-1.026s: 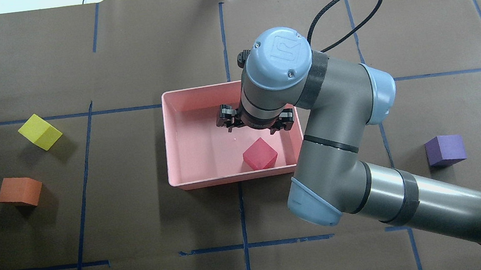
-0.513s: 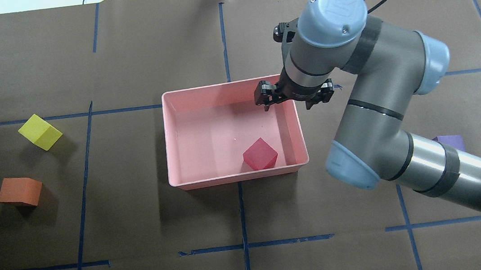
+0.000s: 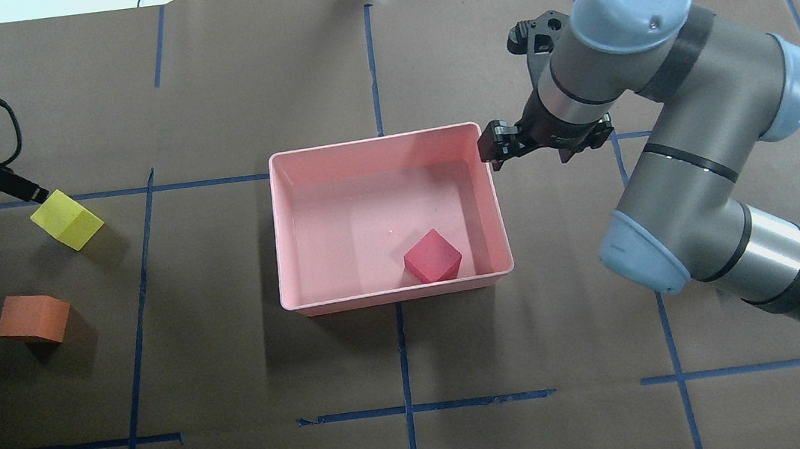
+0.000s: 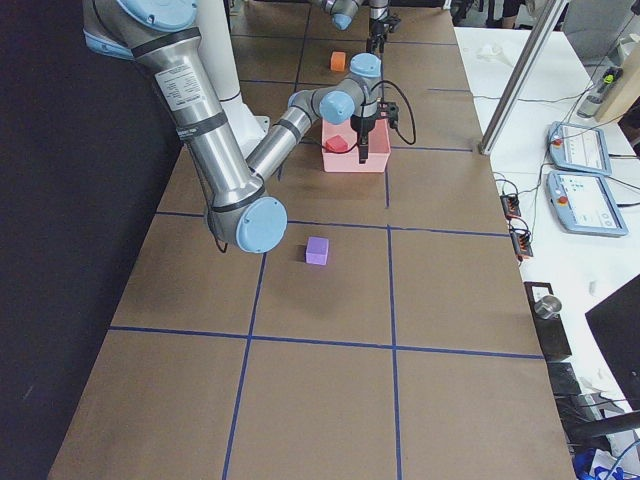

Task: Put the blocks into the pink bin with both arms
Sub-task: 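Grasp the yellow cube with the left gripper while the right gripper withdraws from the bin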

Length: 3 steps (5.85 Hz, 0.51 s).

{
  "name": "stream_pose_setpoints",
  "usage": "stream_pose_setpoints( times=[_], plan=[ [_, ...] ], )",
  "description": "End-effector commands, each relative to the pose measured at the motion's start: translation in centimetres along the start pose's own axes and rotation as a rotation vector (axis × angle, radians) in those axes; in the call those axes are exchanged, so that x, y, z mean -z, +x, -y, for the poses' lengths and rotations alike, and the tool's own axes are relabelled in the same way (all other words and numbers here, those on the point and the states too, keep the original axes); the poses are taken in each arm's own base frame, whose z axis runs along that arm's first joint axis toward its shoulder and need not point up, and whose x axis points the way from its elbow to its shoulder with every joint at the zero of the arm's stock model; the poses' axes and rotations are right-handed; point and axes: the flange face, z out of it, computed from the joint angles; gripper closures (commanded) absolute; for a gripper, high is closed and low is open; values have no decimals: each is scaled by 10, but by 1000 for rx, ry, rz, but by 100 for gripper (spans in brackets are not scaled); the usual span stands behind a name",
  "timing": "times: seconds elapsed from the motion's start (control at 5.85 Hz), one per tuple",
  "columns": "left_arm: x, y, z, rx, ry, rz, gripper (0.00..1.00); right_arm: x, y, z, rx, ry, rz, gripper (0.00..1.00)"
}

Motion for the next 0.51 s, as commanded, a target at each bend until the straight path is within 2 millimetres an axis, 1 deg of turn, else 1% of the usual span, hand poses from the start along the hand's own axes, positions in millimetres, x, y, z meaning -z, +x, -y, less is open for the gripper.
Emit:
stream_pose_setpoints(
  times=[0.0, 0.17, 0.34],
  plan=[
    [-24, 11, -12, -3, -39, -10, 0, 3, 34, 0, 23, -8, -15, 0],
    [-38, 10, -17, 0, -65, -10, 0, 4, 39, 2, 38, -5, -19, 0],
    [-42, 10, -19, 1, -72, -9, 16, 11, 49, 9, 43, 7, -24, 0]
  ],
)
